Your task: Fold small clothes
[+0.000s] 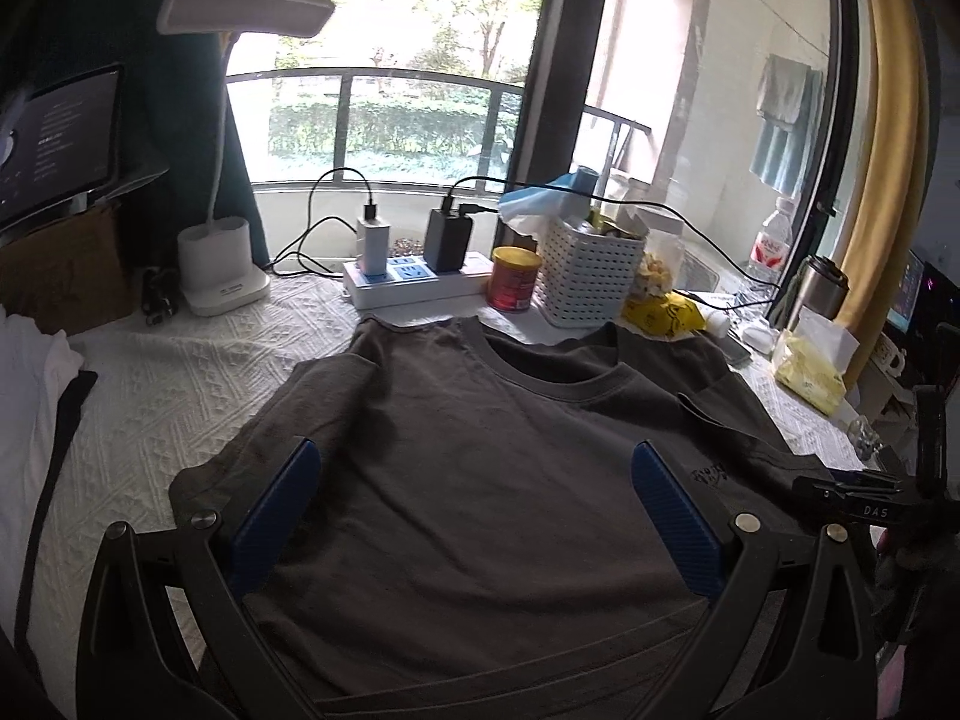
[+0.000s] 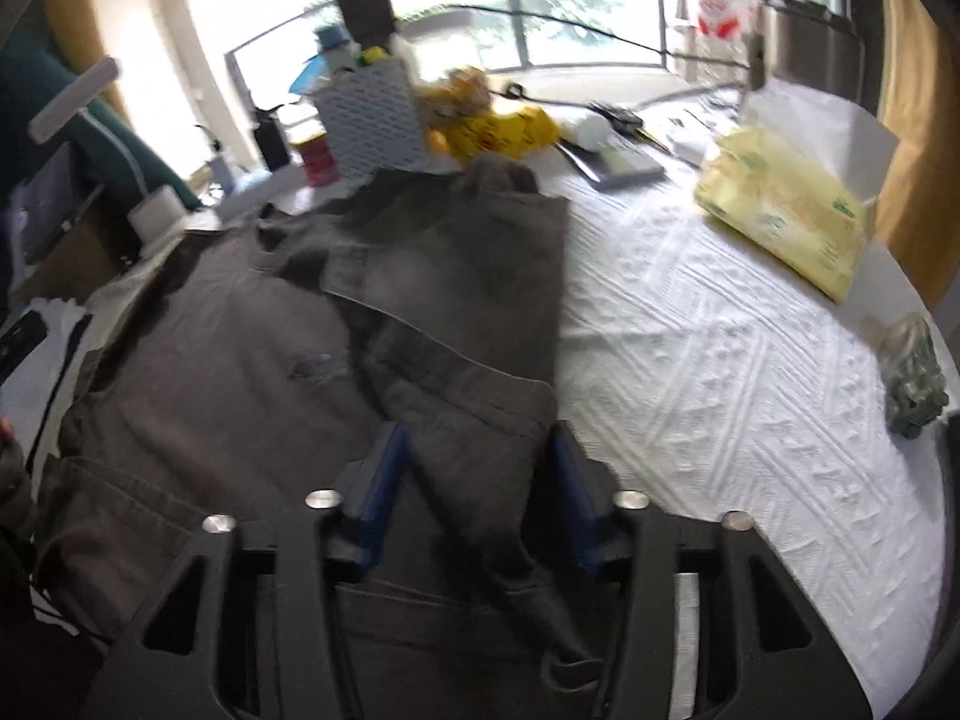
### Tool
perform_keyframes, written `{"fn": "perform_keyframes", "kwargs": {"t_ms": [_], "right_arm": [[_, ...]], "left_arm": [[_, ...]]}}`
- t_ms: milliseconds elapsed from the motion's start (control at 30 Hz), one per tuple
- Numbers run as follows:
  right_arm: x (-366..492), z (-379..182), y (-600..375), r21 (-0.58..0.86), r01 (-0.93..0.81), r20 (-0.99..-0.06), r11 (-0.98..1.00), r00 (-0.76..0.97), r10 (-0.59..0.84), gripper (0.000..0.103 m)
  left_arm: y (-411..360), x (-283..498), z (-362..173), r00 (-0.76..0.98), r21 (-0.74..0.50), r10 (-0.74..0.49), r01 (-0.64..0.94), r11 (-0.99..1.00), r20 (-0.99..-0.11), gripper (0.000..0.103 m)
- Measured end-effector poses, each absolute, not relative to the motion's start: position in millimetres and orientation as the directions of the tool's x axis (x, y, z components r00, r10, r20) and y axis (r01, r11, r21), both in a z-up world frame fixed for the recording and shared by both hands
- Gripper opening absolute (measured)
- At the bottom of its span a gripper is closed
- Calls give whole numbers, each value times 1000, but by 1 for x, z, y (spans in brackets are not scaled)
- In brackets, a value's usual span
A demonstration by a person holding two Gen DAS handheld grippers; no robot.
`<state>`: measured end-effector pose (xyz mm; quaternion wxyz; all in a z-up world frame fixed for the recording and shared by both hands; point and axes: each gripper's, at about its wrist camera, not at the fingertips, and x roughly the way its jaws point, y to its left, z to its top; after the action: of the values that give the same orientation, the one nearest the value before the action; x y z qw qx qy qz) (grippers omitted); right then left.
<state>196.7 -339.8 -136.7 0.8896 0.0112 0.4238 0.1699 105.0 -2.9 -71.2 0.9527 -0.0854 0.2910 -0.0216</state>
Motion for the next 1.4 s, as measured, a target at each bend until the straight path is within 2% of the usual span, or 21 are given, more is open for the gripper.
{"fn": "perform_keyframes", "kwargs": {"t_ms": [33, 200, 367, 400, 433, 500, 733, 1000, 1067, 1100, 1133, 1400], "right_arm": [[195, -136, -336, 154, -304, -750, 940, 583, 312, 12], [186, -135, -316, 154, -366, -745, 918, 567, 352, 12], [183, -147, -305, 165, -377, -785, 912, 509, 352, 13], [181, -148, -302, 162, -382, -792, 910, 500, 351, 17], [179, -148, -301, 166, -387, -791, 907, 496, 357, 29], [174, -147, -298, 177, -399, -787, 900, 491, 373, 43], [160, -139, -286, 158, -401, -782, 902, 507, 362, 44], [143, -116, -265, 72, -402, -757, 913, 574, 312, 45], [141, -110, -259, 34, -395, -745, 918, 602, 287, 61], [140, -106, -256, 15, -387, -736, 922, 620, 272, 73], [139, -103, -255, 8, -381, -730, 925, 630, 266, 76], [141, -83, -246, -61, -305, -702, 951, 690, 176, 76]], "left_arm": [[-5, 104, -70, 829, -171, -92, -4, 985, -552, 102], [-9, 99, -68, 826, -162, -91, 0, 987, -556, 102], [-8, 90, -66, 828, -158, -88, -1, 987, -553, 102], [-7, 88, -66, 827, -159, -87, -3, 987, -555, 102], [-6, 86, -67, 825, -160, -86, -5, 987, -558, 102], [-5, 83, -68, 822, -162, -86, -8, 987, -563, 102], [-4, 71, -67, 822, -160, -87, -5, 987, -563, 102], [7, 55, -61, 833, -152, -72, -15, 988, -549, 102], [12, 52, -58, 837, -150, -65, -21, 989, -544, 102], [14, 51, -57, 838, -149, -63, -22, 989, -542, 102], [17, 49, -56, 841, -148, -59, -26, 989, -539, 102], [46, 47, -55, 849, -151, -30, -59, 987, -528, 102]]}}
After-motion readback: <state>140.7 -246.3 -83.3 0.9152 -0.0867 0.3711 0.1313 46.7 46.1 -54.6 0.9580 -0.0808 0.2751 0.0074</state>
